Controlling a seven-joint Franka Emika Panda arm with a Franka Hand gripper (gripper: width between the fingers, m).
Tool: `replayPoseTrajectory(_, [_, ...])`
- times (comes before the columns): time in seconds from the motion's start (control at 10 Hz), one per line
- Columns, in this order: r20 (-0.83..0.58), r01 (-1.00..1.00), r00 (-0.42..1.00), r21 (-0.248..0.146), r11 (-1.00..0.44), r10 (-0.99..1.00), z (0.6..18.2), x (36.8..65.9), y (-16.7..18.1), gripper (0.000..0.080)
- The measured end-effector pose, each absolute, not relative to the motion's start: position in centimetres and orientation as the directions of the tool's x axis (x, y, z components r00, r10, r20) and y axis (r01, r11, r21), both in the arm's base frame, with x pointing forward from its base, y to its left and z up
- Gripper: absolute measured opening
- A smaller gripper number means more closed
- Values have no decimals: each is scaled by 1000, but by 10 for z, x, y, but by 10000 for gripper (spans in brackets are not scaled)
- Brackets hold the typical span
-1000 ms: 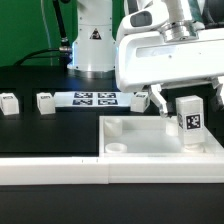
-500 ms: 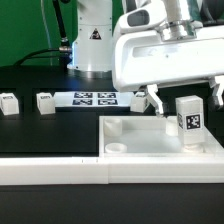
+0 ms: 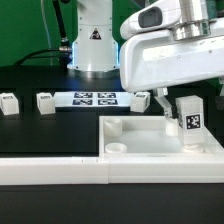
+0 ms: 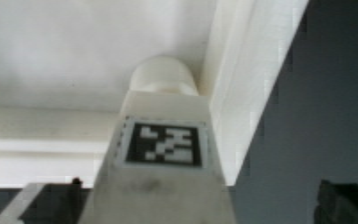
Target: Assemble square table
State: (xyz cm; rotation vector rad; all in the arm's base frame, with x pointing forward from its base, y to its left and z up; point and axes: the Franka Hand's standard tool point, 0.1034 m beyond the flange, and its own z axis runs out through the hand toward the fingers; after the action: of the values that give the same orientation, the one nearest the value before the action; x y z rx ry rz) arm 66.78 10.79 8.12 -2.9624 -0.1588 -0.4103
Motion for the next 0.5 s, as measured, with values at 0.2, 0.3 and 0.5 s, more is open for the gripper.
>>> replayPoseTrajectory(0.2, [168,121,981,-151,-981,96,79,661,112,649])
replayPoseTrajectory(0.3, [108,121,989,-160,-980,105,77,657,112,649])
replayPoseTrajectory(0.5, [113,119,988,-160,-980,102,78,659,112,649])
